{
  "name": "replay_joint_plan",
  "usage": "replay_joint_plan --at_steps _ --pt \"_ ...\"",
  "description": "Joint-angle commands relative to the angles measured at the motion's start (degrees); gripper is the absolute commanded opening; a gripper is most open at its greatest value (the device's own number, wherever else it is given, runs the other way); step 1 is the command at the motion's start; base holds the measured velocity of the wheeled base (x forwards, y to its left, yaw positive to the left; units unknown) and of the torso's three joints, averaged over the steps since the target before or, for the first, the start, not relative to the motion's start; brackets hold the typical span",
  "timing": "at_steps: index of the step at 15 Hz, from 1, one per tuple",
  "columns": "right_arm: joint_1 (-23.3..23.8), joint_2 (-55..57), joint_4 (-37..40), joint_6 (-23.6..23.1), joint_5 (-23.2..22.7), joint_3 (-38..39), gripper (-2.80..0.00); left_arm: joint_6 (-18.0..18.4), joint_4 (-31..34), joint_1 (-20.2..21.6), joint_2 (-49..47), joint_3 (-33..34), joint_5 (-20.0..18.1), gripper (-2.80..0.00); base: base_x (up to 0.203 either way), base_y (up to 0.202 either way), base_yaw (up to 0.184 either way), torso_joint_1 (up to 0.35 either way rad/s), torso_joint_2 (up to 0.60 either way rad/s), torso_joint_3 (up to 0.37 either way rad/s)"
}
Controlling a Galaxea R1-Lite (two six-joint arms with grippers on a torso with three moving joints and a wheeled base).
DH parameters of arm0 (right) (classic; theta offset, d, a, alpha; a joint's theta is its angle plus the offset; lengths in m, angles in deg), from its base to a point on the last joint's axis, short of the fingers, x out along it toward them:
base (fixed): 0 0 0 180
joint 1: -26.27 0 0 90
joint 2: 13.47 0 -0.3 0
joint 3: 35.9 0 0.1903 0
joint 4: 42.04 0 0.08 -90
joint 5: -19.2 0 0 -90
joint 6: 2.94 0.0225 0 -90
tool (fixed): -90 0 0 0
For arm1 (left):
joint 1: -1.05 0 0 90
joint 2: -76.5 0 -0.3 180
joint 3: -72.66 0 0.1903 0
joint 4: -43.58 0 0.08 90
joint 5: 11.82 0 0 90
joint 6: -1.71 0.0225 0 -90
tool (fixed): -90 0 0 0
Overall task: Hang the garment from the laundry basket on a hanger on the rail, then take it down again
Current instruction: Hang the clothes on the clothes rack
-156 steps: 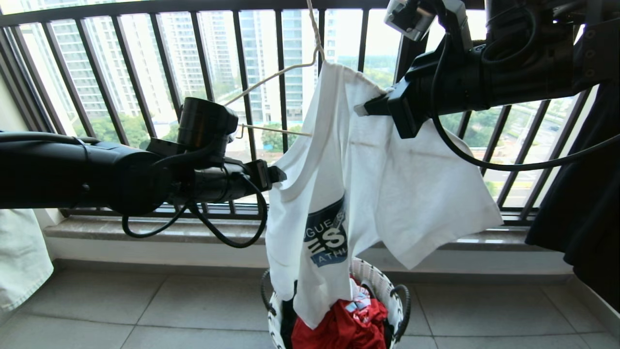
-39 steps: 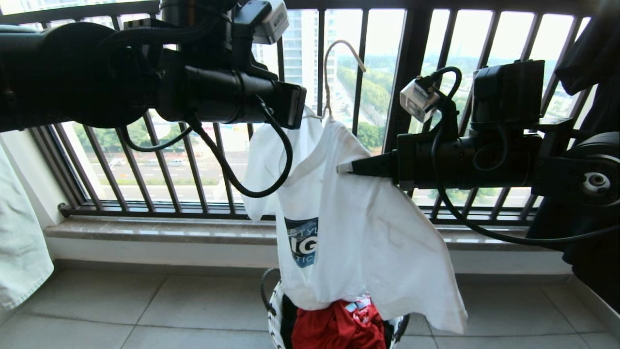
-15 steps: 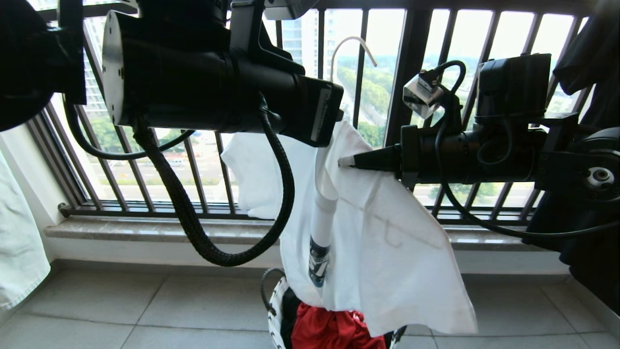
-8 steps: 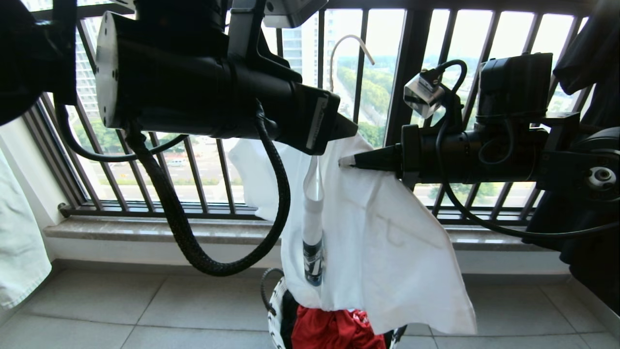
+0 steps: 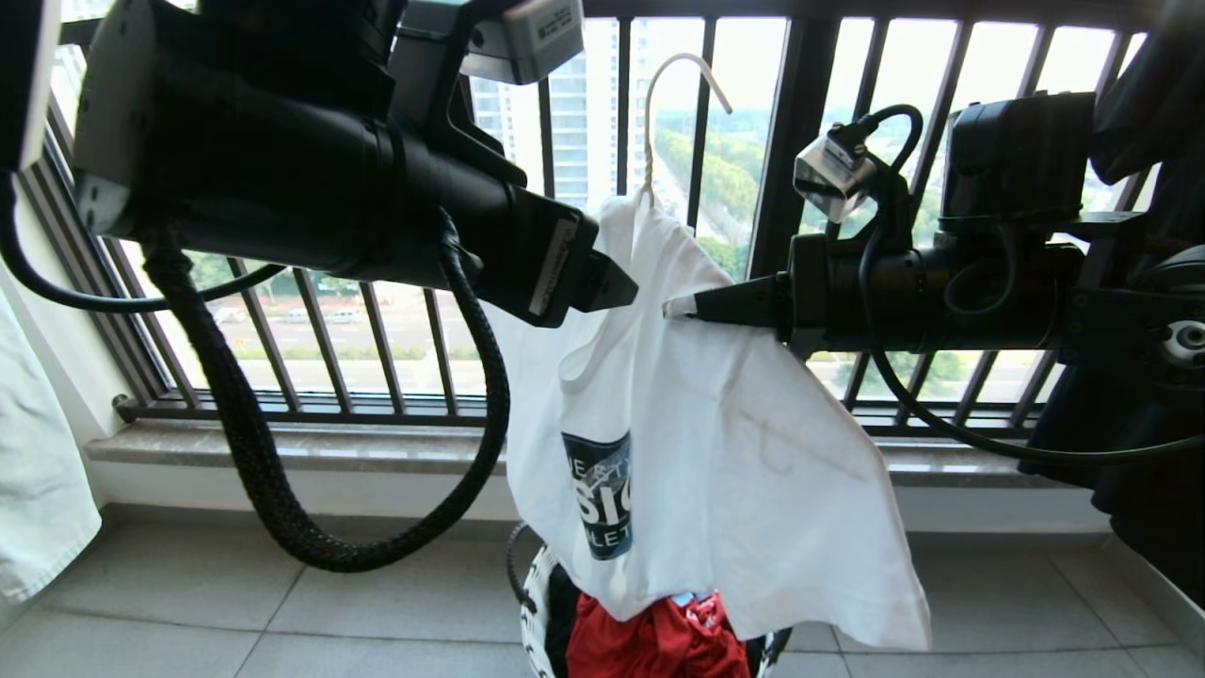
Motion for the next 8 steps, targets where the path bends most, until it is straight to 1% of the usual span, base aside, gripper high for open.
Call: replay_joint_plan --at_steps 1,2,3,4,5,6,7,8 --pt "0.0 -0.5 -0.1 0.2 -0.2 0.2 -2.8 0.3 2.1 1.9 3.1 -0.3 0.2 0.0 0.0 0.0 0.0 0.0 0.0 0.0" --pt "-0.1 -0.5 -0.1 0.2 -0.3 0.3 -2.8 0.6 3.8 3.3 4.0 -0.3 0.2 0.0 0.0 0.0 0.0 0.0 0.0 0.0" --pt "-0.1 -0.5 -0.1 0.1 -0.2 0.3 -2.8 1.8 7.0 5.5 4.6 -0.6 -0.2 -2.8 0.0 0.0 0.0 0.0 0.0 0.0" --pt "-0.1 -0.4 -0.1 0.0 -0.4 0.3 -2.8 3.8 9.9 8.3 4.8 -1.6 -1.8 -2.8 0.0 0.0 0.0 0.0 0.0 0.0" --pt "0.0 -0.2 -0.1 0.0 -0.7 0.3 -2.8 5.4 11.5 11.8 4.7 -3.0 -5.6 -2.8 0.0 0.0 0.0 0.0 0.0 0.0" --pt "0.0 -0.2 -0.1 -0.2 -1.1 0.3 -2.8 7.4 12.8 15.8 4.5 -4.7 -10.9 -2.8 0.0 0.0 0.0 0.0 0.0 0.0" --pt "0.1 -0.3 -0.1 -0.3 -2.4 0.2 -2.8 10.6 14.4 19.9 4.2 -6.2 -15.3 -2.8 0.0 0.0 0.0 0.0 0.0 0.0" --pt "0.3 -0.3 -0.1 -0.4 -3.6 -0.1 -2.8 14.0 15.5 23.3 3.3 -7.9 -18.9 -2.8 0.0 0.0 0.0 0.0 0.0 0.0"
